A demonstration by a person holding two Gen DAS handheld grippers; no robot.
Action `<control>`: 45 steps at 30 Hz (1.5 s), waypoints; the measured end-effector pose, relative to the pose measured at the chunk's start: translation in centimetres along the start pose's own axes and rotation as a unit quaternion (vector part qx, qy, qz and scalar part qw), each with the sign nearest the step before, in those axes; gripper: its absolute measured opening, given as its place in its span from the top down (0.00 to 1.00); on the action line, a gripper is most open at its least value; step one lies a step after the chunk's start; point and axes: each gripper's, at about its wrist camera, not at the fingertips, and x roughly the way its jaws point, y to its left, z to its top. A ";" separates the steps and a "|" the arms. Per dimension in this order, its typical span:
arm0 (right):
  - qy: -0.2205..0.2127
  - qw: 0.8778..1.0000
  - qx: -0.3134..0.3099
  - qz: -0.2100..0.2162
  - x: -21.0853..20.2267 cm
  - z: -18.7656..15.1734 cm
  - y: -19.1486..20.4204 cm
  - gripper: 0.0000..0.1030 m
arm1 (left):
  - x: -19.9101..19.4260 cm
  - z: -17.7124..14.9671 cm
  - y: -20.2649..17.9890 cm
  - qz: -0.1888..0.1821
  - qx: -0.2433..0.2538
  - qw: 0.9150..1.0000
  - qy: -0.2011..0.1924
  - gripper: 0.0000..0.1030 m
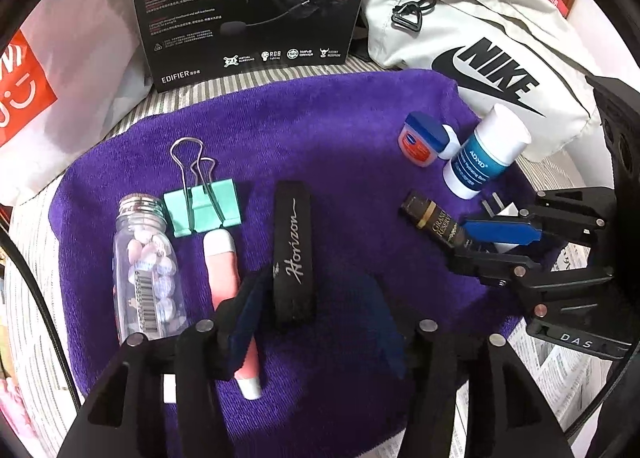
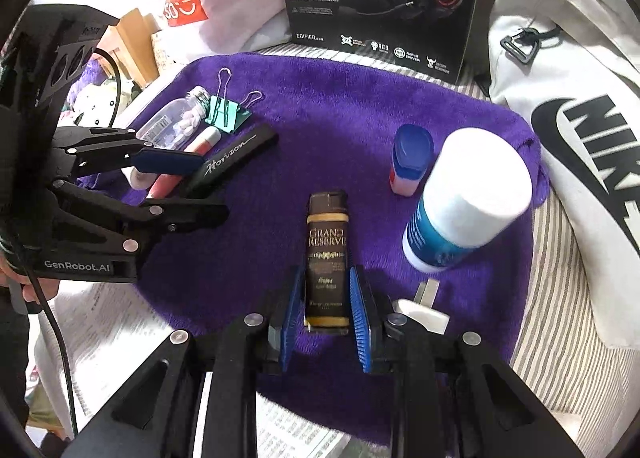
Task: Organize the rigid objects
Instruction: 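Carry the Horizon case onto the towel while the right tool carries the Grand Reserve bottle there, then open both tools and lift them away from the towel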
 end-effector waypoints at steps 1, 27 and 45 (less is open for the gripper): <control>0.001 1.000 0.003 0.000 -0.2 -0.2 0.0 0.75 | 0.0 -0.1 0.0 0.001 0.000 1.000 0.001 0.47; -0.097 0.989 0.106 -0.038 -11.7 -7.1 2.3 0.15 | -11.9 -6.4 -6.1 0.054 -0.011 0.996 -0.066 0.05; -0.086 0.972 0.167 -0.139 -17.2 -11.5 3.1 0.00 | -18.1 -12.1 -7.6 0.081 -0.118 0.984 -0.111 0.04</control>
